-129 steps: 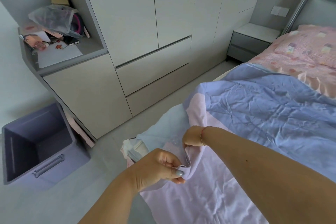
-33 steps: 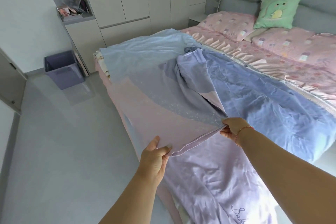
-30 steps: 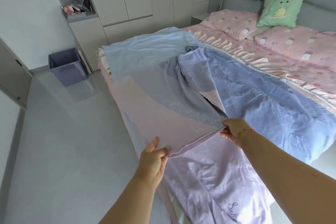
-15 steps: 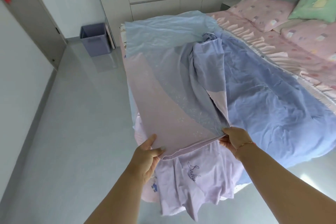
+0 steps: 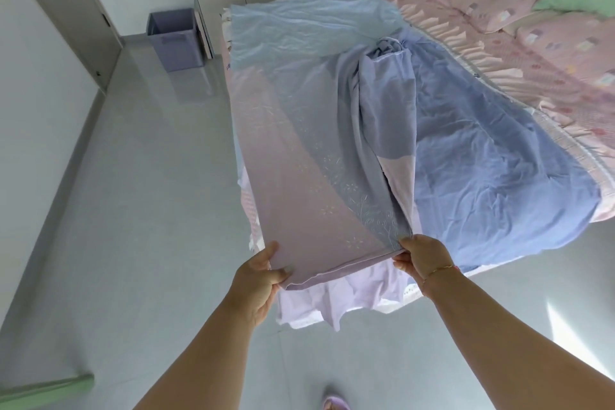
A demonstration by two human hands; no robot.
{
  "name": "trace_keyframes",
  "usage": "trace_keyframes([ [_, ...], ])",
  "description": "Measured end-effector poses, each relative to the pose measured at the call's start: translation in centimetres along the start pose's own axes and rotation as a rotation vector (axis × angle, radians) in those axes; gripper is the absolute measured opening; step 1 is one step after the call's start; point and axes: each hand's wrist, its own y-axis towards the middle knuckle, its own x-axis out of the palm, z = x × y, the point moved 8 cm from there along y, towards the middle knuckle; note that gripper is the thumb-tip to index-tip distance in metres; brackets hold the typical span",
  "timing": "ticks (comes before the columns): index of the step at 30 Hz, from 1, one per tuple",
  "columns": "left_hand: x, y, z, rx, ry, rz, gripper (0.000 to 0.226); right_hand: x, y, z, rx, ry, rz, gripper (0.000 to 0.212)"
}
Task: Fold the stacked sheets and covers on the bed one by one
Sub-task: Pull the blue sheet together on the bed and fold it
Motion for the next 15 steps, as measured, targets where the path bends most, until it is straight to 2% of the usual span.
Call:
trace_keyframes([
  [3, -1.4, -1.1, -1.9, 0.006, 0.024, 0.045, 0.056, -0.9, -1.5, 1.9, -0.025, -0.022, 0.004, 0.025],
  [9, -4.2, -3.7, -6.4, -0.002, 0.129, 0.074, 0.043, -2.7, -4.2, 7.2, -0.041, -0.13, 0.006, 0.022],
  [15, -6.2, -2.8, -10.3, -0.027, 0.439, 0.131, 0.052, -3.2, -2.0, 12.2, 0.047, -0.26, 0.042, 0.017],
])
